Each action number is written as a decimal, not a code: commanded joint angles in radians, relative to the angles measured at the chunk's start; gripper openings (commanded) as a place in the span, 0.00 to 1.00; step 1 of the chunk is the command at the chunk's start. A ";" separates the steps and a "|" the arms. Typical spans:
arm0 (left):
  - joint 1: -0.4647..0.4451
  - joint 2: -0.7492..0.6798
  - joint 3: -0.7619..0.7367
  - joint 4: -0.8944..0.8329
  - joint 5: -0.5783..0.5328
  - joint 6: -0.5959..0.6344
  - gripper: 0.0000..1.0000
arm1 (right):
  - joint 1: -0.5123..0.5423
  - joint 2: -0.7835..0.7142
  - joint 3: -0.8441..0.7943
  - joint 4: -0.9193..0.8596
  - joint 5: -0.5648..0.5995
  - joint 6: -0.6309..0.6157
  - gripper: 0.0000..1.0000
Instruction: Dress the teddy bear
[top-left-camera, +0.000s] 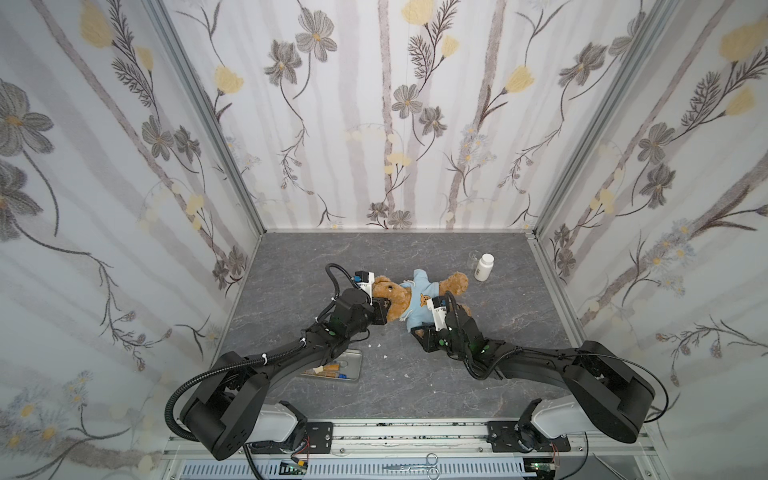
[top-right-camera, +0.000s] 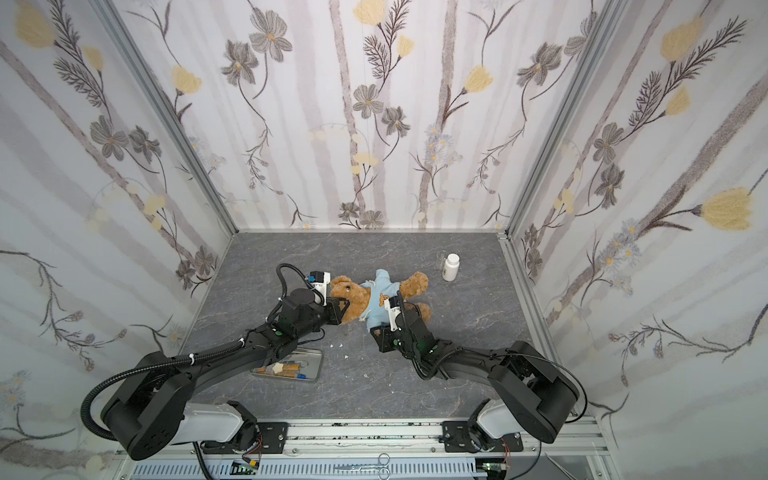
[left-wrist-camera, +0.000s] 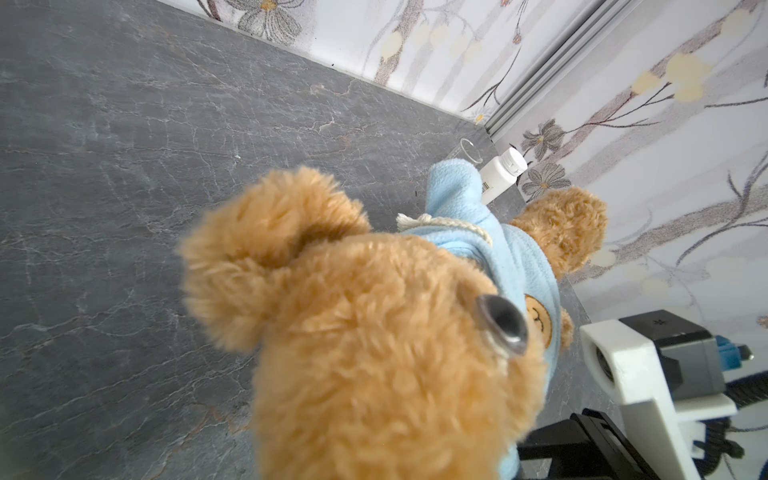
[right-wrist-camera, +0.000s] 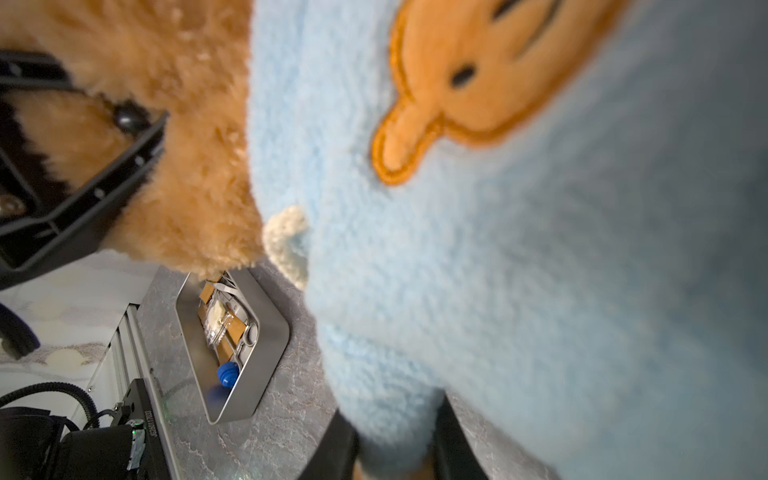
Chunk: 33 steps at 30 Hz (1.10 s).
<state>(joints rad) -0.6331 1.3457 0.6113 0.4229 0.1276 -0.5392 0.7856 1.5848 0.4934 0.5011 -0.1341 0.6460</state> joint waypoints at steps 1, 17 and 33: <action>-0.006 -0.009 0.000 0.039 0.043 -0.048 0.00 | -0.022 0.004 0.000 0.137 0.003 0.020 0.26; -0.062 -0.062 -0.063 0.035 0.115 -0.052 0.00 | -0.148 0.083 0.038 0.226 -0.081 0.095 0.44; 0.032 -0.114 -0.036 0.005 -0.074 0.097 0.00 | -0.236 -0.177 -0.107 0.076 -0.406 -0.160 0.73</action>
<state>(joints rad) -0.6064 1.2316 0.5564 0.3912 0.1028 -0.5083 0.5503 1.4506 0.3832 0.6315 -0.4740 0.5816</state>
